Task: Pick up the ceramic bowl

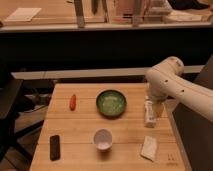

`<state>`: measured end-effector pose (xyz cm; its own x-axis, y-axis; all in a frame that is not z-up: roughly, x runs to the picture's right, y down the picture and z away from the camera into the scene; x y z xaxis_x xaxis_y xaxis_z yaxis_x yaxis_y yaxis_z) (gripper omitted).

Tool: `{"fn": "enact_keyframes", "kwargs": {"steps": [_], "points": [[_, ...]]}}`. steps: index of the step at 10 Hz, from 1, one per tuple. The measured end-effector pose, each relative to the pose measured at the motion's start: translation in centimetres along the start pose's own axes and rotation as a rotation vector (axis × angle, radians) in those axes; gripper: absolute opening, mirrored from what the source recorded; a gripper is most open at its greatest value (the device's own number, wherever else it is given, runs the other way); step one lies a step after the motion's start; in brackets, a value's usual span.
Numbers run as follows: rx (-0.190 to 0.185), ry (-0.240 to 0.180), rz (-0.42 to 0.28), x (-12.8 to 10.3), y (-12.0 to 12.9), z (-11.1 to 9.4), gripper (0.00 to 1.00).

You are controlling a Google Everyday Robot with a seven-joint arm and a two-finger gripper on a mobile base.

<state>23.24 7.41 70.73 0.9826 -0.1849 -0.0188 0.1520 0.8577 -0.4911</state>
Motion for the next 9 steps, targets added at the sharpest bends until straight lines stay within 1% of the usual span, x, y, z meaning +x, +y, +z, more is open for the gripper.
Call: {"fn": "enact_keyframes", "kwargs": {"steps": [1, 2, 3, 5, 6, 9], "points": [[0.003, 0.003, -0.012, -0.4, -0.3, 0.1, 0.80], [0.012, 0.007, -0.036, -1.6, -1.1, 0.1, 0.80], [0.023, 0.010, -0.054, -2.2, -1.6, 0.0, 0.80], [0.032, 0.017, -0.092, -2.4, -2.1, 0.2, 0.80], [0.039, 0.017, -0.116, -2.9, -2.5, 0.3, 0.80], [0.056, 0.018, -0.152, -3.8, -3.3, 0.4, 0.80]]}}
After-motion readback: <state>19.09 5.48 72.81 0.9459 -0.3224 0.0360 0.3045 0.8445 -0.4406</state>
